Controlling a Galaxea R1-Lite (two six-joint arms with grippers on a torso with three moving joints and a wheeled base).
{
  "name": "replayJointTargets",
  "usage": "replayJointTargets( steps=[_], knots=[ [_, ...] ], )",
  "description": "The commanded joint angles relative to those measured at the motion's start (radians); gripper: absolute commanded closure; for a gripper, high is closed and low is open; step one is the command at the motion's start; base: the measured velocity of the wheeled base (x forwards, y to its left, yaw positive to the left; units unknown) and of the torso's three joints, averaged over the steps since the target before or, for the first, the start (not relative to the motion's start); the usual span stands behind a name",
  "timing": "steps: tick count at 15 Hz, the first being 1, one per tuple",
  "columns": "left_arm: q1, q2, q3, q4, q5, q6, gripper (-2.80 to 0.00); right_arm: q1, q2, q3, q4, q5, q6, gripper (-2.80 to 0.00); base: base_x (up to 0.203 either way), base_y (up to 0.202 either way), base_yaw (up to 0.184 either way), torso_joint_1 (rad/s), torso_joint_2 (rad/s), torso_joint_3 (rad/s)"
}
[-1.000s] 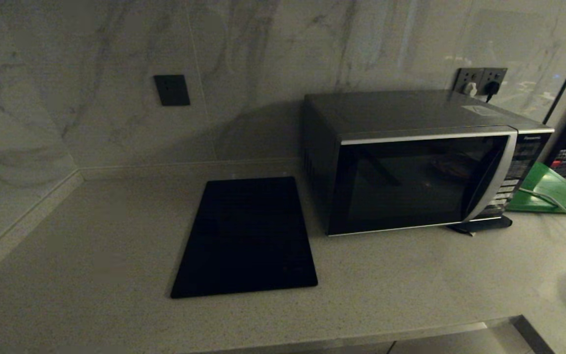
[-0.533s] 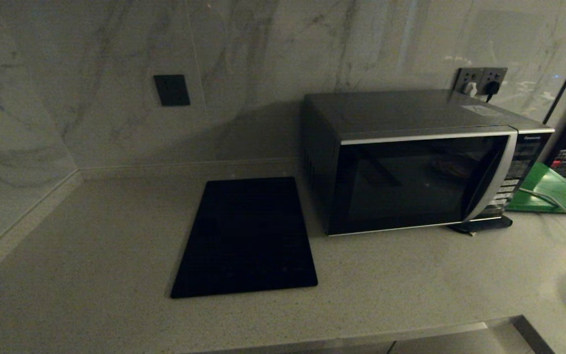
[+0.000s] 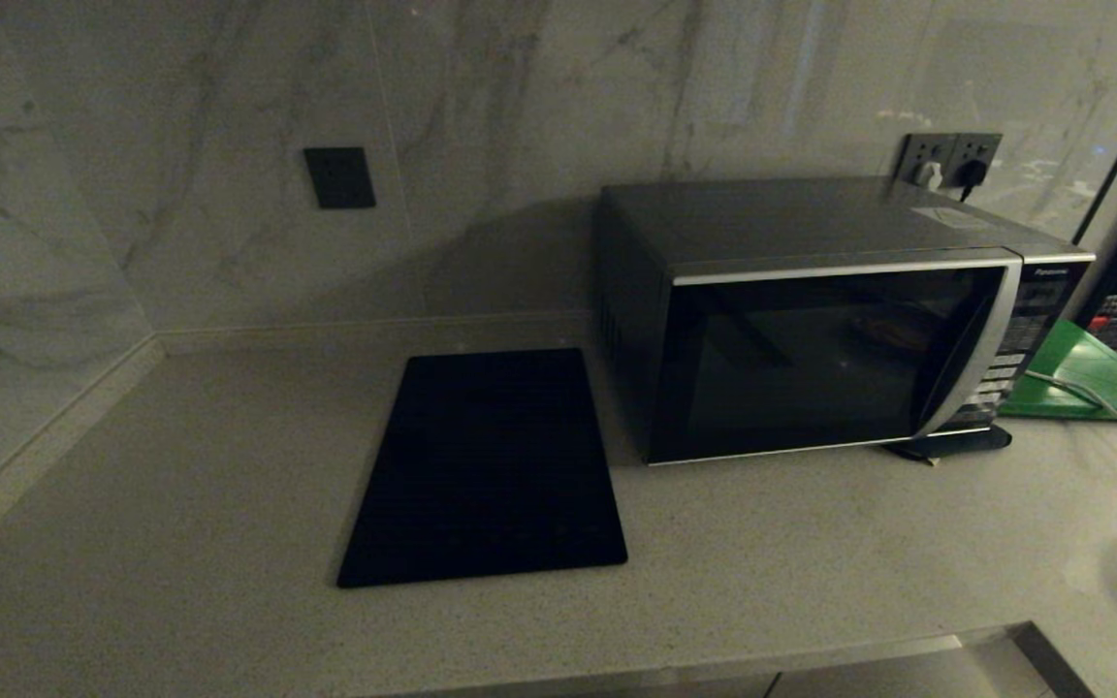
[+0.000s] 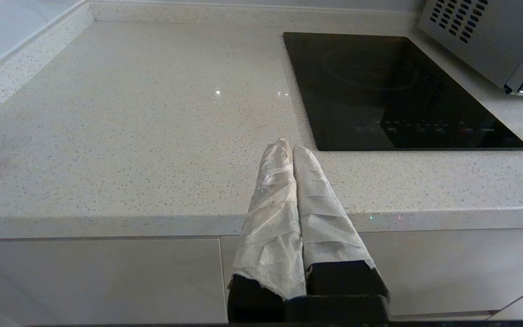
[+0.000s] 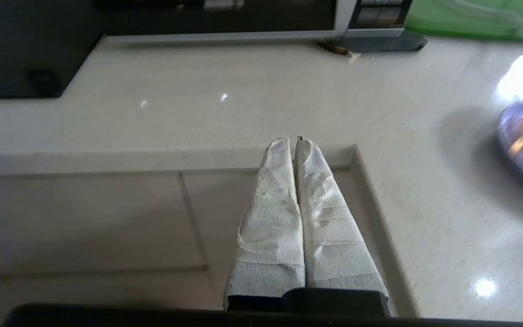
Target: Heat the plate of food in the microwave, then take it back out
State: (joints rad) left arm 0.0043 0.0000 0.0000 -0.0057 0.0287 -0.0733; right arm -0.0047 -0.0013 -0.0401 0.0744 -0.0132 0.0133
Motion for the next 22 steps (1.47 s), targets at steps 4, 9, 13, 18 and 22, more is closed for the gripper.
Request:
replayJointTargets(
  steps=[4,9,13,18,22],
  knots=[
    [0.000,0.002,0.000,0.000,0.000,0.000,0.00,0.000,0.001,0.040,-0.071,-0.011,0.033,0.00,0.000,0.000,0.000,0.000,0.00,0.000],
    [0.000,0.002,0.000,0.000,0.000,0.000,0.00,0.000,0.001,0.042,-0.071,-0.013,0.049,0.00,0.000,0.000,0.000,0.000,0.00,0.000],
    [0.000,0.002,0.000,0.000,0.000,0.000,0.00,0.000,0.001,0.042,-0.070,-0.013,0.048,0.00,0.000,0.000,0.000,0.000,0.00,0.000],
    [0.000,0.002,0.000,0.000,0.000,0.000,0.00,0.000,0.001,0.042,-0.071,-0.011,0.048,0.00,0.000,0.000,0.000,0.000,0.00,0.000],
    [0.000,0.002,0.000,0.000,0.000,0.000,0.00,0.001,0.001,0.042,-0.071,-0.011,0.048,0.00,0.000,0.000,0.000,0.000,0.00,0.000]
  ],
)
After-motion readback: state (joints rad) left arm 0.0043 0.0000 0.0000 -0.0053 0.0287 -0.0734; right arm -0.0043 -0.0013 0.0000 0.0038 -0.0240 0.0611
